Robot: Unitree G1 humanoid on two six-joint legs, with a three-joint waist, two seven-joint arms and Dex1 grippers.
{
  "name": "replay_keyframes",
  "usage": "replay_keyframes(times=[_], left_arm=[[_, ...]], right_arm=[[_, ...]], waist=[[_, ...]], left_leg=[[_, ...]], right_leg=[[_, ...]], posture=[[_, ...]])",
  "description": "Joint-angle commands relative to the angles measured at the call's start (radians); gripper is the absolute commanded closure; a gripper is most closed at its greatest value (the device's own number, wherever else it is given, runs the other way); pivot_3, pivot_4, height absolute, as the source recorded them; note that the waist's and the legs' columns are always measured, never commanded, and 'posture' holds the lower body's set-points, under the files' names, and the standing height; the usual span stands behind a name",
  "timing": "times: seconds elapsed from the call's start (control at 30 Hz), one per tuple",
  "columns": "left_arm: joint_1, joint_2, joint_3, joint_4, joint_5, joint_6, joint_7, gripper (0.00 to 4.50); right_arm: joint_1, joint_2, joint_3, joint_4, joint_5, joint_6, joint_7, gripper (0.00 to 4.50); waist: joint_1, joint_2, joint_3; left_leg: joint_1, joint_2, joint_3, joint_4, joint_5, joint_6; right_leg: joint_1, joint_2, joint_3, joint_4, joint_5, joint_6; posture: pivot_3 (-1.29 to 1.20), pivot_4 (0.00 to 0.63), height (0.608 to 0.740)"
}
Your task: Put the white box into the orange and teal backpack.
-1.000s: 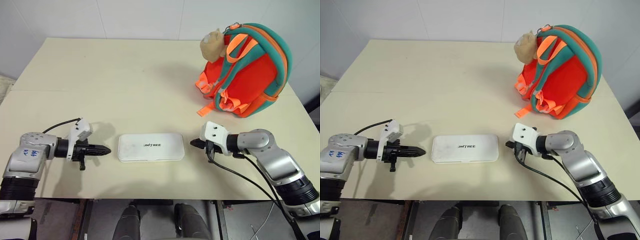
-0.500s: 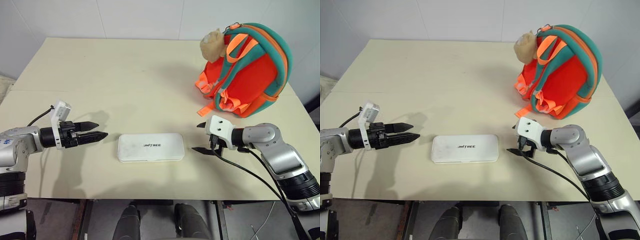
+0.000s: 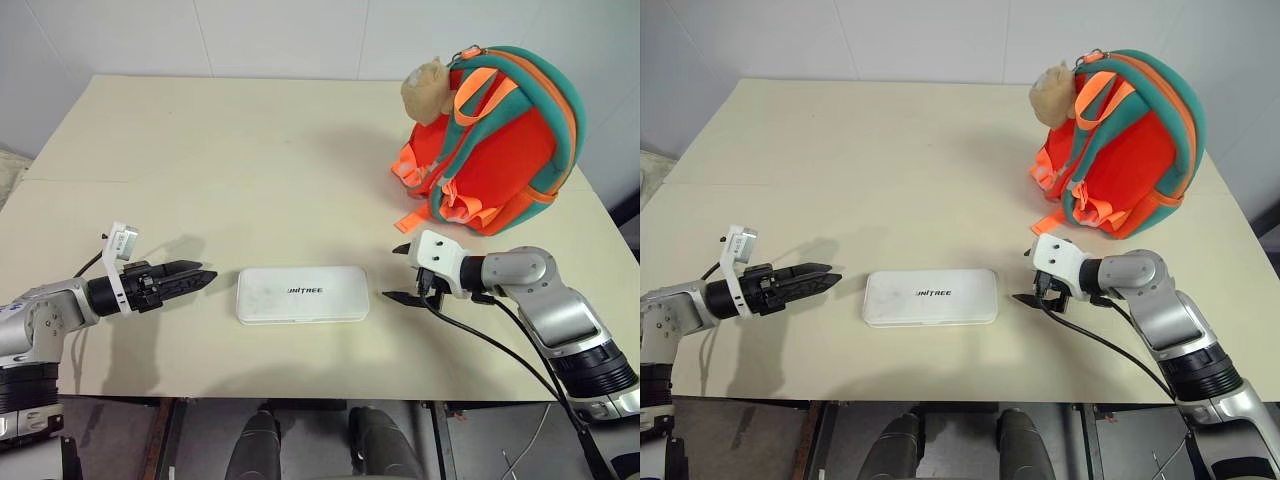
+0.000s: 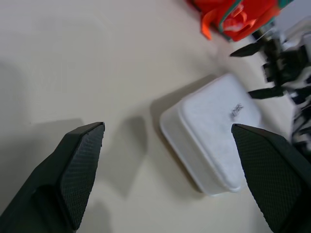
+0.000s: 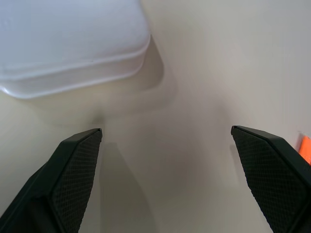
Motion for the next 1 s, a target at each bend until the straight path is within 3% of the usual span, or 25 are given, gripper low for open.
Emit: replay_keyframes(times=[0.03,1.0], left_arm=[[0.017,0.024,-0.010,0.000,-0.048,0.064,-0.037,0.02],[-0.126,-0.105,-0.187,0.137,-0.080,0.190,-0.048,0.02]], right_arm=[[-0.002,0.007,-0.011,-0.008,-0.018,-0.037,-0.014,0.00],[-0.001,0.038,0.013,-0.018,-0.039,-0.080,0.017,0.00]], waist=[[0.000,0.000,0.000],[0.003,0.000,0.000]], left_leg=[[0.000,0.000,0.000,0.000,0.000,0.000],[0.000,0.000,0.000,0.001,0.000,-0.001]], right_leg=[[0.000,0.000,0.000,0.000,0.000,0.000],[0.001,0.000,0.000,0.000,0.001,0.001]], posture=[[0.00,0.150,0.740],[0.00,0.150,0.740]])
